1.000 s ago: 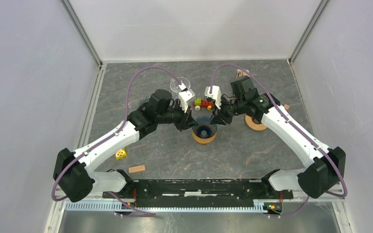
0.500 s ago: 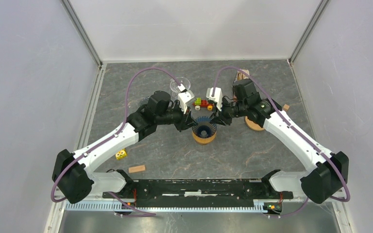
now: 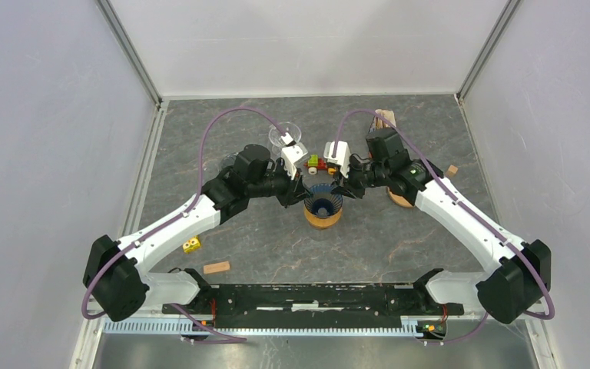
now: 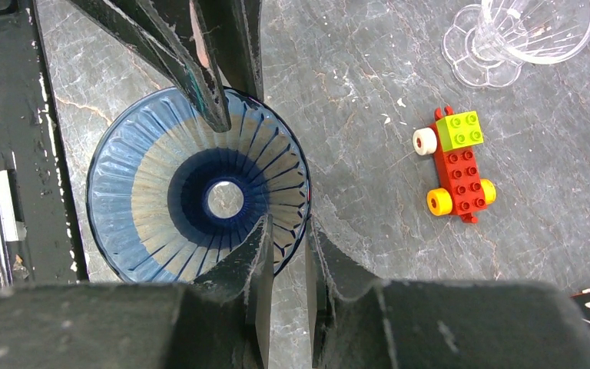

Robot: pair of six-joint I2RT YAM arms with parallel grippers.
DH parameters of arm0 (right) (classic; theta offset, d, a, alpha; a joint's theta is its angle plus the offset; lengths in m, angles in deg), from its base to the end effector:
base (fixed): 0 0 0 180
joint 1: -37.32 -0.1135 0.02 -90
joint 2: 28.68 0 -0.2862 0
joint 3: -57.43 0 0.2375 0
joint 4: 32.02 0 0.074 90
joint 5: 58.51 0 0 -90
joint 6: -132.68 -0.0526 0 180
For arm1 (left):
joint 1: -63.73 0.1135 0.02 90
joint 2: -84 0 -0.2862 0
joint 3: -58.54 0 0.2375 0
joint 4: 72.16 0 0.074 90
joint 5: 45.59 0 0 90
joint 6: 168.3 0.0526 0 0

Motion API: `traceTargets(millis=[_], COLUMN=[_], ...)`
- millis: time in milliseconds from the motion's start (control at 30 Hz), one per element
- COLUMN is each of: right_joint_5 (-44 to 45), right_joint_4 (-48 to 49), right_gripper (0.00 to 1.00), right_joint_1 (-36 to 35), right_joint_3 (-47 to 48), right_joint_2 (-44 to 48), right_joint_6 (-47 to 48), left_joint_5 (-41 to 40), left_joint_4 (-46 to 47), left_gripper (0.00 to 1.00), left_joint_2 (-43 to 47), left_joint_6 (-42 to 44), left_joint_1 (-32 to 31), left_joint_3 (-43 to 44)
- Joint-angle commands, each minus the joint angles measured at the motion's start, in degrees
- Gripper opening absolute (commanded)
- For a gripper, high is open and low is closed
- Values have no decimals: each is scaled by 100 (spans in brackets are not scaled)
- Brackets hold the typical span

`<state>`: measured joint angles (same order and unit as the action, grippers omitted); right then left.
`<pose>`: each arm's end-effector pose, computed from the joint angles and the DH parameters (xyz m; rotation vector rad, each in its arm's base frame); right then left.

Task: Place the coffee filter in the dripper
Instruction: Adjust the coffee dripper in the dripper holder.

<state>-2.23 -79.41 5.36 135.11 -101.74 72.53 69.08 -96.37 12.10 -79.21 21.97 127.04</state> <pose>0.2049 0.1623 0.3265 -1.4057 1.7702 0.6970 0.1913 -0.2003 0.3150 0.9978 1.8792 -0.8943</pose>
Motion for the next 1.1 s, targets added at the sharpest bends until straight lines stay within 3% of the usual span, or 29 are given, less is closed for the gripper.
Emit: traceTargets(millis=[0,233,867,1067], right_joint_5=[-48,-1,-584,-557], right_joint_4=[-819,-797,-1036,-969], right_gripper=[0,7,44,50], right_joint_1=[-222,-111,244,311], right_joint_3=[-165,239,840,884], right_joint_2=[-256,-6,-98,-126], right_joint_6=[242,237,147,81], left_joint_5=[117,109,72,34], left_joint_4=[-1102,-1184,-1210,-1177], left_gripper=[2,2,6,5], left_joint_2=[-347,-216,-19,-128], left_joint_6=[630,632,544,463], left_joint_1=[-151,-71,113,115], left_joint_3=[-292,-150,95,252])
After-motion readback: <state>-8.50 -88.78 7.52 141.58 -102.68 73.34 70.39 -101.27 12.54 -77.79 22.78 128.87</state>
